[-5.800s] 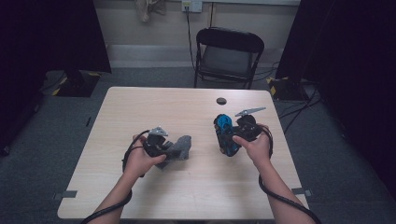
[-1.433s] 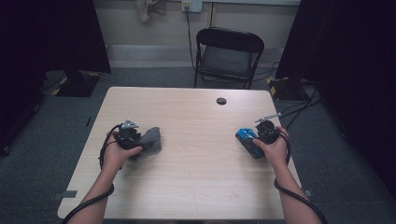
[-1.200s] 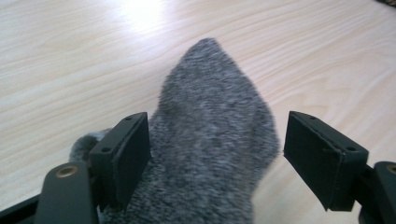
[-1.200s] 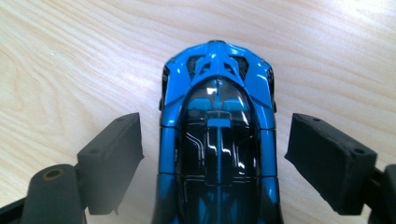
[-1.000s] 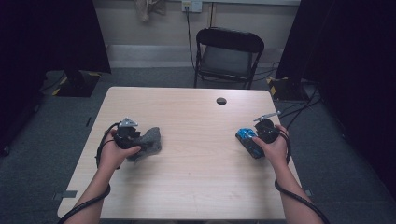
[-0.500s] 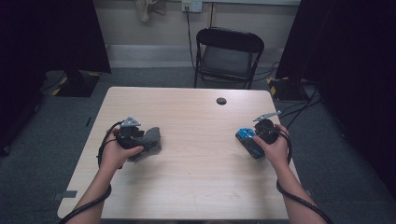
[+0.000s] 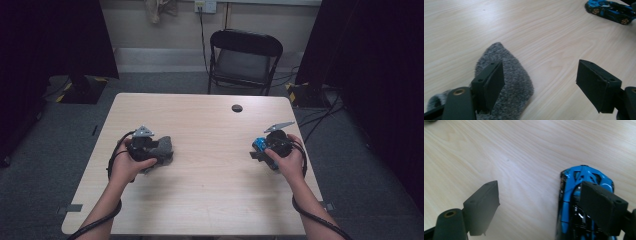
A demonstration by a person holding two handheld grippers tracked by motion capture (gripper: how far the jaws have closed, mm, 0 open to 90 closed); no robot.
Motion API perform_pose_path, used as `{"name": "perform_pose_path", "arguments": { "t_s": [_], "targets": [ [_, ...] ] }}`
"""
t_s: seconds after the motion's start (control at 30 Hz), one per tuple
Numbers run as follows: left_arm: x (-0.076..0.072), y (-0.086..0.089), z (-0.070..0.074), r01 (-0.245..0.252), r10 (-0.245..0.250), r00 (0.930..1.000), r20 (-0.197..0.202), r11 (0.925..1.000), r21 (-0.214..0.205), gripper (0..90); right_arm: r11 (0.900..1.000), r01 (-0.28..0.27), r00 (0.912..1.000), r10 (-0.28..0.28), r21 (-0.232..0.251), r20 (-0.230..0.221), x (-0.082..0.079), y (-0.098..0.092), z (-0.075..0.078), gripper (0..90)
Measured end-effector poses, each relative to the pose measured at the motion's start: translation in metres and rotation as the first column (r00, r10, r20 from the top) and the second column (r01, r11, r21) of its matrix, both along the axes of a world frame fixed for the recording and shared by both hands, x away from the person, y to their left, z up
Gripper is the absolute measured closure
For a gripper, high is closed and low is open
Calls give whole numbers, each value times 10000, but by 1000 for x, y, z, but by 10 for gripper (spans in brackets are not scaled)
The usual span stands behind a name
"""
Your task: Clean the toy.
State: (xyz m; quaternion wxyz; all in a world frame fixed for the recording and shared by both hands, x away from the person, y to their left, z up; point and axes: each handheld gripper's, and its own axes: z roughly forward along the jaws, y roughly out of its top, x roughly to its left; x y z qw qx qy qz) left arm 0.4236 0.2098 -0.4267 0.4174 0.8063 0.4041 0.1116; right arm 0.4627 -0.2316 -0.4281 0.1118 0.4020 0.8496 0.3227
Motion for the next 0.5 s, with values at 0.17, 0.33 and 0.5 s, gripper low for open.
{"name": "perform_pose_path", "arguments": {
  "t_s": [0.17,0.33,0.5],
  "targets": [
    [-4,-11,-4,338,-339,9994,-92,9993,-150,221,9994,-301,9995,301,179,-40,-7,10,1,159],
    [-11,-22,-6,574,-578,9982,-188,9981,-228,221,9980,-482,9988,479,414,81,-15,19,-3,159],
    [-19,-33,-8,964,-969,9951,-208,9951,-237,220,9961,-776,9970,775,424,45,-23,26,-9,159]
  ]
}}
